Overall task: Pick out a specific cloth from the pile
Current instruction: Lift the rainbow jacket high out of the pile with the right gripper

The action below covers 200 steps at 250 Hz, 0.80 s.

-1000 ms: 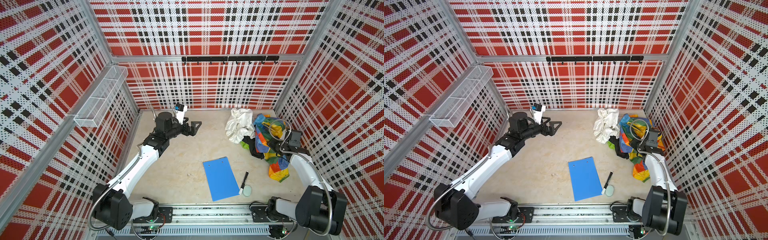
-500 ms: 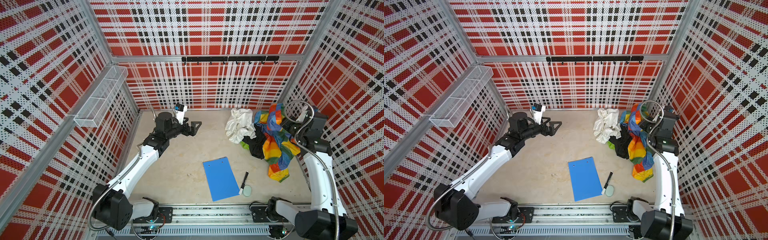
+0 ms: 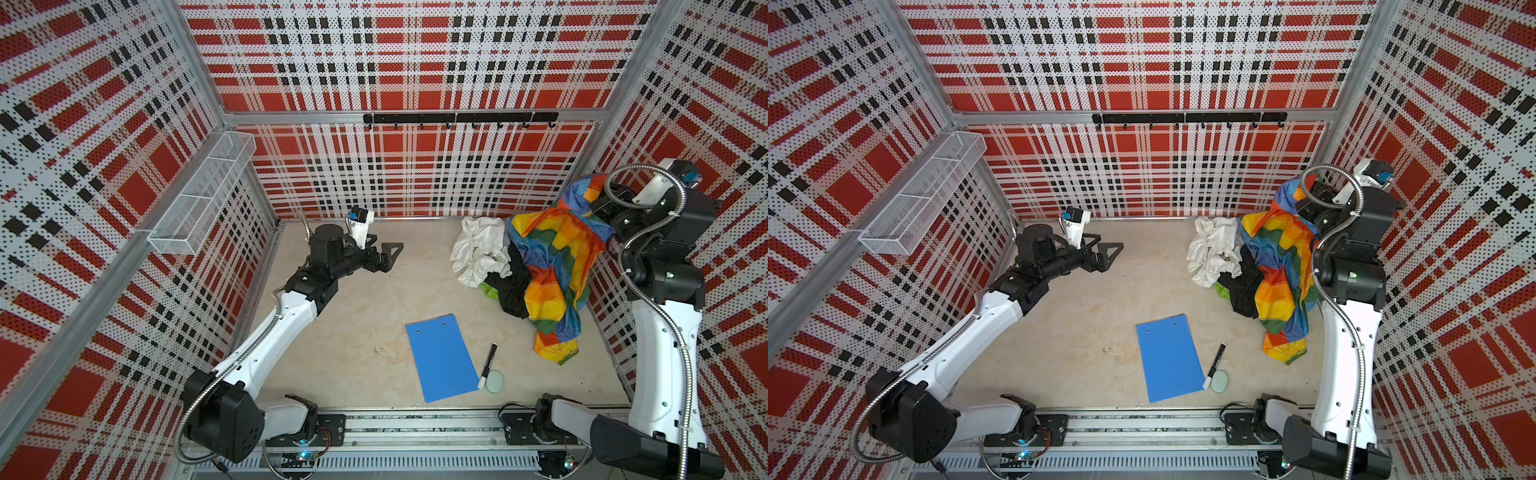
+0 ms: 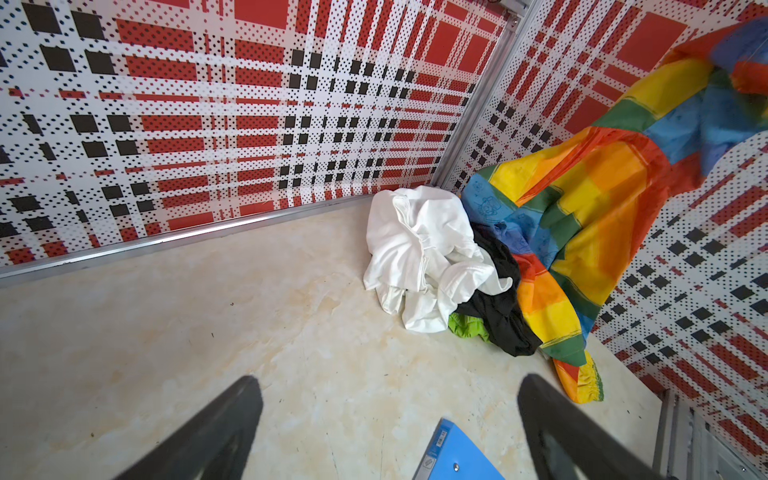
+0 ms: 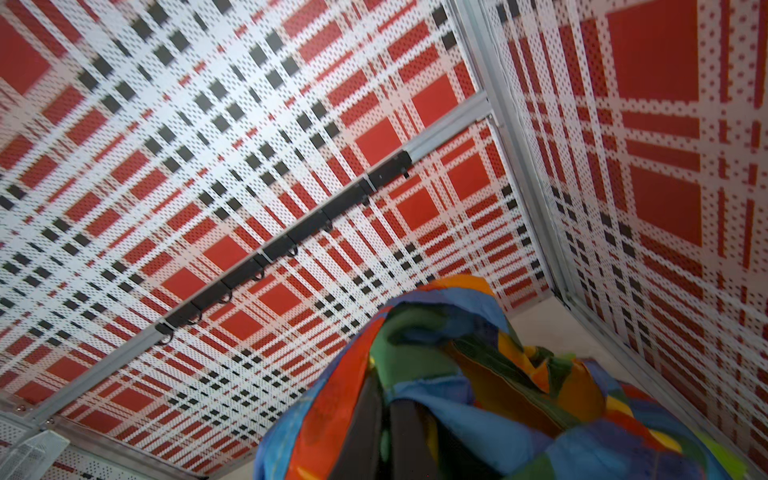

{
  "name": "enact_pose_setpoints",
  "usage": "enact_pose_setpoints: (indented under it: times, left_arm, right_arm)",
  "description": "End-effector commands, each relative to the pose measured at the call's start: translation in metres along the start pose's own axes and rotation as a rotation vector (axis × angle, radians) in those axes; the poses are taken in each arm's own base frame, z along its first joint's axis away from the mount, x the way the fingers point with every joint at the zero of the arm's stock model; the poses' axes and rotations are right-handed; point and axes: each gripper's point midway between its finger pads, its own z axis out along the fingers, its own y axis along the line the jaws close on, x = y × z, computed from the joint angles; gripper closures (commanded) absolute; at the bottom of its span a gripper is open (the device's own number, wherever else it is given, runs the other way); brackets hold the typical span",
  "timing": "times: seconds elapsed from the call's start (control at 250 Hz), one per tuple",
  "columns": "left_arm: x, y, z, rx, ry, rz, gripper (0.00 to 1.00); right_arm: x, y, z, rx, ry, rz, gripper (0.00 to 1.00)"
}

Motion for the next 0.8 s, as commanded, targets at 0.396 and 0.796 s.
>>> enact_pose_setpoints:
  times: [0.396,0.796]
  left_arm:
    - [-0.024,-0.011,-0.014,0.063,-0.079,0.017,0.01]
    - [-0.025,-0.018,-0.016,0.113,-0.085,0.006,0.01]
  right_arm:
    - [-0.112,0.134,-0.055,-0.604,-0.325,0.023,1.0]
    - [-0.122,0.197,-0.062,-0.713,-0.358,0.007,1.0]
